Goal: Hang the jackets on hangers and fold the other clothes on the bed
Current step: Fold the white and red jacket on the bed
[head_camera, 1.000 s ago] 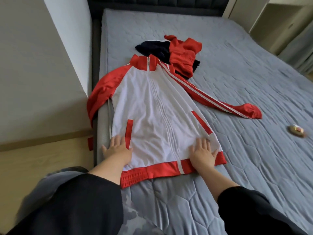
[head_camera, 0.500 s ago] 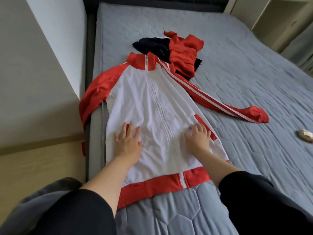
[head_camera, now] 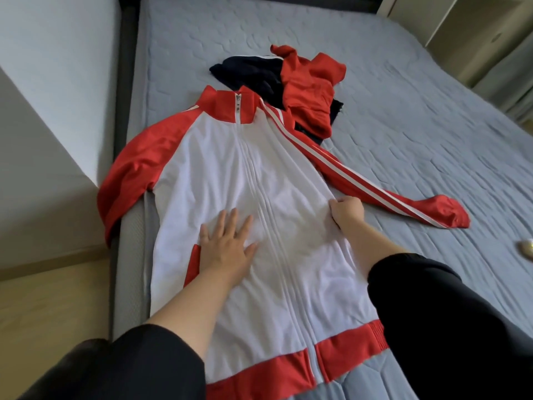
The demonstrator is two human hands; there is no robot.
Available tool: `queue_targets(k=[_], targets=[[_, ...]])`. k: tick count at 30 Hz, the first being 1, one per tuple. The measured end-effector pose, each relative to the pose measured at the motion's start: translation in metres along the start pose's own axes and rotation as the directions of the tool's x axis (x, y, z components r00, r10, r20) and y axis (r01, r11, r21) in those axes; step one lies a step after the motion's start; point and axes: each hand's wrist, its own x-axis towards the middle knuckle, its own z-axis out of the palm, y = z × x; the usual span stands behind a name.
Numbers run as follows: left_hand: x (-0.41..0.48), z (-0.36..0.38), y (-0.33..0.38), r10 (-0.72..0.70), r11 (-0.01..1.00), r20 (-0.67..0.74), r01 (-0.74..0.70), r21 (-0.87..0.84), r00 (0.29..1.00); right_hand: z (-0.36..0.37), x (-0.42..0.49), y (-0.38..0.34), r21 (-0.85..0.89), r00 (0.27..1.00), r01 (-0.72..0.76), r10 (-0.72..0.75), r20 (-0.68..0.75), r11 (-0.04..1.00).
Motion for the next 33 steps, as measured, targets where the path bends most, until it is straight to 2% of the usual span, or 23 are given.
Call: queue_targets(k=[5, 7, 8, 9, 10, 11, 12, 13, 14, 15, 17, 18, 20, 22, 23, 25, 26, 27, 29, 33], targets=[[-0.002, 0.019, -0.014, 0.027, 0.998, -0.079, -0.030, -0.047, 0.997, -0.016, 0.010, 0.000, 0.263, 0.963, -0.258, 0.270, -0.012, 0.930], [0.000, 0.021, -0.014, 0.034, 0.997, -0.113, -0.042, -0.062, 0.993, -0.009, 0.009, 0.001, 0.290, 0.957, -0.257, 0.285, -0.059, 0.922], [0.001, 0.022, -0.015, 0.036, 0.997, -0.123, -0.045, -0.067, 0.992, -0.003, 0.006, -0.002, 0.226, 0.963, -0.224, 0.250, -0.098, 0.948], [0.000, 0.020, -0.017, 0.042, 0.997, -0.123, -0.050, -0.066, 0.991, 0.004, 0.001, -0.006, 0.095, 0.971, -0.150, 0.165, -0.174, 0.984], [0.000, 0.018, -0.017, 0.053, 0.996, -0.112, -0.060, -0.062, 0.992, 0.009, -0.005, -0.010, -0.063, 0.973, -0.023, 0.008, -0.231, 0.998], [-0.001, 0.017, -0.018, 0.065, 0.996, -0.096, -0.070, -0.050, 0.993, 0.014, -0.010, -0.011, -0.230, 0.950, 0.171, -0.222, -0.218, 0.958], [-0.002, 0.014, -0.019, 0.077, 0.996, -0.096, -0.081, -0.035, 0.992, 0.018, -0.014, -0.008, -0.397, 0.887, 0.380, -0.451, -0.101, 0.835], [-0.003, 0.011, -0.021, 0.084, 0.996, -0.112, -0.086, -0.014, 0.990, 0.021, -0.018, -0.002, -0.522, 0.815, 0.524, -0.574, 0.077, 0.673], [-0.004, 0.006, -0.023, 0.069, 0.998, -0.146, -0.069, 0.007, 0.987, 0.025, -0.018, 0.006, -0.587, 0.782, 0.587, -0.579, 0.231, 0.558], [-0.004, 0.001, -0.029, 0.023, 1.000, -0.161, -0.020, 0.017, 0.987, 0.028, -0.018, 0.014, -0.638, 0.823, 0.550, -0.482, 0.302, 0.539], [-0.005, -0.006, -0.048, -0.134, 0.991, -0.128, 0.137, 0.012, 0.983, 0.031, -0.020, 0.017, -0.697, 0.933, 0.360, -0.260, 0.251, 0.620], [-0.007, -0.008, -0.060, -0.214, 0.977, -0.111, 0.215, -0.005, 0.971, 0.034, -0.024, 0.011, -0.699, 0.959, 0.283, -0.190, 0.210, 0.656], [-0.012, -0.013, -0.081, -0.311, 0.949, -0.104, 0.305, -0.077, 0.944, 0.046, -0.041, -0.013, -0.682, 0.965, 0.263, -0.186, 0.186, 0.682], [-0.014, -0.017, -0.092, -0.353, 0.920, -0.125, 0.319, -0.228, 0.927, 0.065, -0.067, -0.039, -0.626, 0.916, 0.398, -0.331, 0.227, 0.671], [-0.013, -0.019, -0.094, -0.377, 0.892, -0.172, 0.306, -0.333, 0.910, 0.077, -0.083, -0.051, -0.583, 0.867, 0.494, -0.418, 0.272, 0.645], [-0.007, -0.035, -0.096, -0.501, 0.782, -0.273, 0.294, -0.550, 0.821, 0.103, -0.115, -0.071, -0.475, 0.770, 0.638, -0.516, 0.375, 0.607], [-0.004, -0.045, -0.098, -0.565, 0.718, -0.264, 0.308, -0.625, 0.782, 0.117, -0.129, -0.078, -0.417, 0.742, 0.669, -0.517, 0.427, 0.615], [-0.002, -0.054, -0.103, -0.598, 0.669, -0.230, 0.320, -0.671, 0.768, 0.130, -0.140, -0.084, -0.367, 0.729, 0.673, -0.493, 0.475, 0.643], [0.003, -0.060, -0.115, -0.604, 0.615, -0.108, 0.375, -0.694, 0.789, 0.149, -0.151, -0.087, -0.313, 0.737, 0.626, -0.411, 0.537, 0.715], [0.003, -0.057, -0.124, -0.521, 0.588, 0.128, 0.464, -0.663, 0.844, 0.159, -0.151, -0.078, -0.320, 0.746, 0.594, -0.356, 0.563, 0.738]])
